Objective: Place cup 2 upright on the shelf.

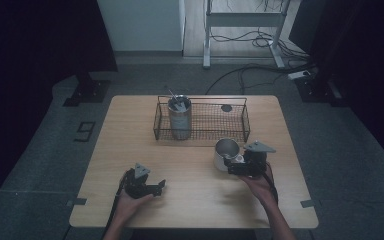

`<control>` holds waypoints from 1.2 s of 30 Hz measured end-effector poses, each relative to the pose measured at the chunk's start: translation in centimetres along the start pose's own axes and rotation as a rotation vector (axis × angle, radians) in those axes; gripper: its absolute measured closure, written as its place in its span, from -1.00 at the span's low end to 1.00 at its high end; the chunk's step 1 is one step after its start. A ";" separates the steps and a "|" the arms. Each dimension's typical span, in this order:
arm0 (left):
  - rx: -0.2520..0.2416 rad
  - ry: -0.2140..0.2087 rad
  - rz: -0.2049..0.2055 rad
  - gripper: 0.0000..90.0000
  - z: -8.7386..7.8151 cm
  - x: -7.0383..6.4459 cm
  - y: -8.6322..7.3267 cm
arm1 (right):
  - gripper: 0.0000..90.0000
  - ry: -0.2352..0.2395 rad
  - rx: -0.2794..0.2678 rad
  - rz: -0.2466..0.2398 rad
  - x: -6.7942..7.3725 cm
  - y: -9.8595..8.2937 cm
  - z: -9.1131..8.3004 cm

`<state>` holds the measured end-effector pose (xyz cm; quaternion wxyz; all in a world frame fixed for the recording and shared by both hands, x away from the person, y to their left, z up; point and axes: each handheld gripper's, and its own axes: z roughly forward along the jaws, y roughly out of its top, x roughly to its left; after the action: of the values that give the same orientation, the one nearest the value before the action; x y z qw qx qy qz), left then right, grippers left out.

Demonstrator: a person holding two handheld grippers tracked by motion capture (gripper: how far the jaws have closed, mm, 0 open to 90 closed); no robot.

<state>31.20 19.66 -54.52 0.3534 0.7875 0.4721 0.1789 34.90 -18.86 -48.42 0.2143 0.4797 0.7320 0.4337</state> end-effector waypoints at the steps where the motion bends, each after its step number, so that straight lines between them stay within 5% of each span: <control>1: 0.003 0.000 0.001 -0.80 0.0 0.0 0.0 | -1.00 -0.001 0.001 -0.002 0.1 0.1 0.1; 36: 0.045 0.001 -0.020 -0.80 0.4 0.2 0.2 | -0.99 -0.039 0.119 -0.058 1.3 1.6 4.3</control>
<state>31.68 19.58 -54.68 0.3369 0.7906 0.4840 0.1651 38.27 -15.57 -49.19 0.2119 0.4787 0.7658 0.3736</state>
